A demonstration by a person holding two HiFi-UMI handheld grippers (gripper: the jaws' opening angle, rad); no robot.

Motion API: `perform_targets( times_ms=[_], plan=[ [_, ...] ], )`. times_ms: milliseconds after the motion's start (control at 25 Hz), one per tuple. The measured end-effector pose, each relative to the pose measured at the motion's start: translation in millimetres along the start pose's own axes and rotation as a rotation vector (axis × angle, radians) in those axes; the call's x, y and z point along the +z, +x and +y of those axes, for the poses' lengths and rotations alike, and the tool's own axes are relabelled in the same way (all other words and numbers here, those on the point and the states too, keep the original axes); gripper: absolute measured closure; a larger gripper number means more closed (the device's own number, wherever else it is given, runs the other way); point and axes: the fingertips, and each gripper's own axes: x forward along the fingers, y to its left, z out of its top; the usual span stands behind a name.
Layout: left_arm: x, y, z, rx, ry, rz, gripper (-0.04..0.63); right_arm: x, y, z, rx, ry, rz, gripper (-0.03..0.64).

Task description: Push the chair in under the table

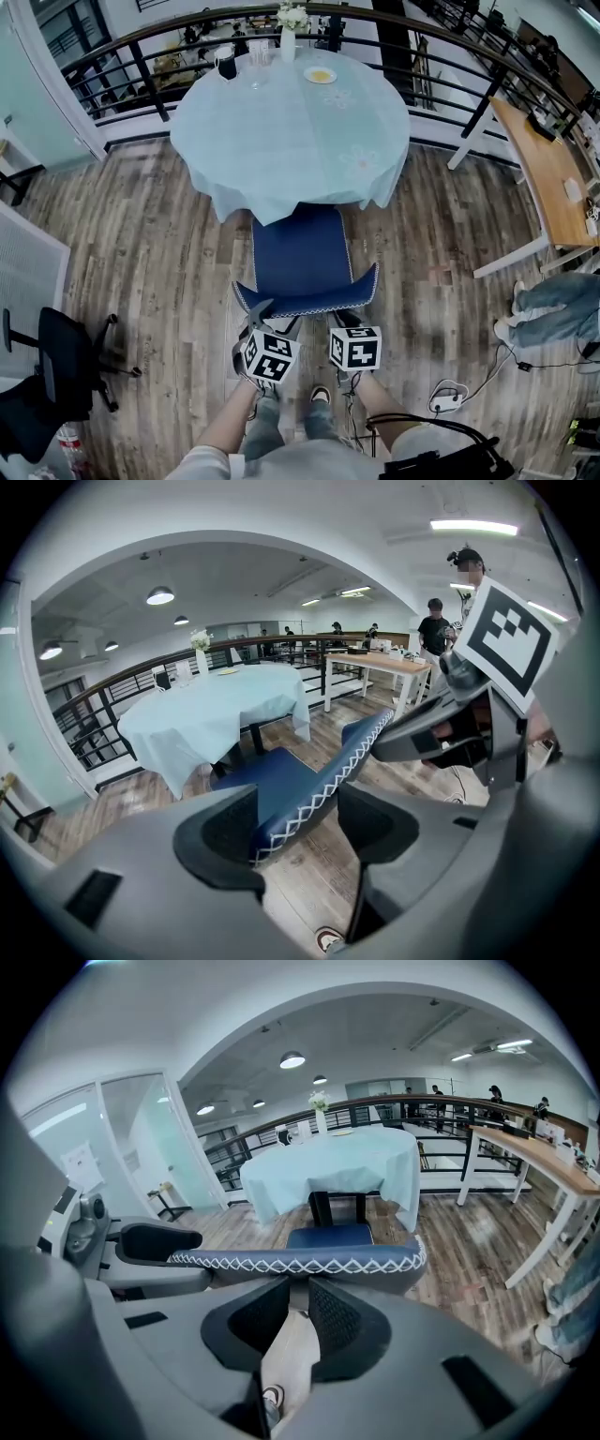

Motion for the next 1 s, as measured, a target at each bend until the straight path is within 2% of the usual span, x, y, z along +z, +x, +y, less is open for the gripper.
perform_targets(
  times_ms=[1000],
  plan=[
    [31.5, 37.5, 41.3, 0.012, 0.043, -0.016, 0.33, 47.3, 40.3, -10.8, -0.003, 0.003, -0.035, 0.541]
  ],
)
